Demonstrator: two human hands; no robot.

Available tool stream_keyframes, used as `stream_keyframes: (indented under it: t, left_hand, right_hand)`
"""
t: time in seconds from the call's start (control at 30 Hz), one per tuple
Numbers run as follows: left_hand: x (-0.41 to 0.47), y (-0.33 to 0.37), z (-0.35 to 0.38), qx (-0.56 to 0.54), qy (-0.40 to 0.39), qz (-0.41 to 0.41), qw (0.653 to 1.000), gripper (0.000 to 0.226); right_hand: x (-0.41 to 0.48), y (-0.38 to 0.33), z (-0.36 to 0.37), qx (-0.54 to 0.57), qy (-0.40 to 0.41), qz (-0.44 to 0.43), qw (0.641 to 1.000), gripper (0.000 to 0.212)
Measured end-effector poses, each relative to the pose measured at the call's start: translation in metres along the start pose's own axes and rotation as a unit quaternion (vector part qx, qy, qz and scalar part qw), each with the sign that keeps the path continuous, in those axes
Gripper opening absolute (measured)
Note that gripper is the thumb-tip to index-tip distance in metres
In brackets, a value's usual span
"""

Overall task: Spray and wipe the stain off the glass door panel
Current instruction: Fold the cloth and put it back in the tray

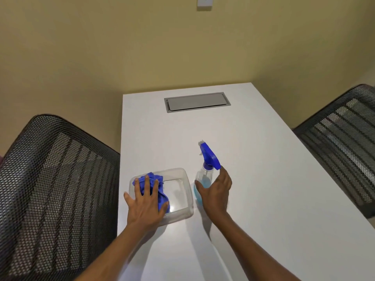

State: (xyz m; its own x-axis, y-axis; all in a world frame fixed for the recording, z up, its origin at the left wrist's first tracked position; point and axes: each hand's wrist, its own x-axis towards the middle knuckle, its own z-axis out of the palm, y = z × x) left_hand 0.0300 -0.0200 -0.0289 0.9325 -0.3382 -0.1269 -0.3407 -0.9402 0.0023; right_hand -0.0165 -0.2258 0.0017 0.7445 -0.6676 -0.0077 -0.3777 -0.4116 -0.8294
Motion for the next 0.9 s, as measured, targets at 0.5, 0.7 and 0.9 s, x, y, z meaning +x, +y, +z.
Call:
stream_keyframes:
  t: [0.5, 0.7, 0.9]
  left_hand:
    - [0.003, -0.003, 0.008, 0.012, -0.009, -0.014, 1.0, 0.088]
    - [0.002, -0.003, 0.008, 0.001, -0.007, -0.014, 1.0, 0.085]
    - [0.004, -0.004, 0.014, 0.007, -0.017, -0.025, 1.0, 0.087]
  right_hand:
    - [0.012, -0.015, 0.0, 0.188, -0.06, -0.001, 0.98, 0.036]
    - [0.002, -0.051, -0.014, 0.242, -0.057, -0.036, 0.968, 0.039]
    - [-0.012, -0.064, -0.001, 0.22, -0.069, -0.041, 0.972, 0.048]
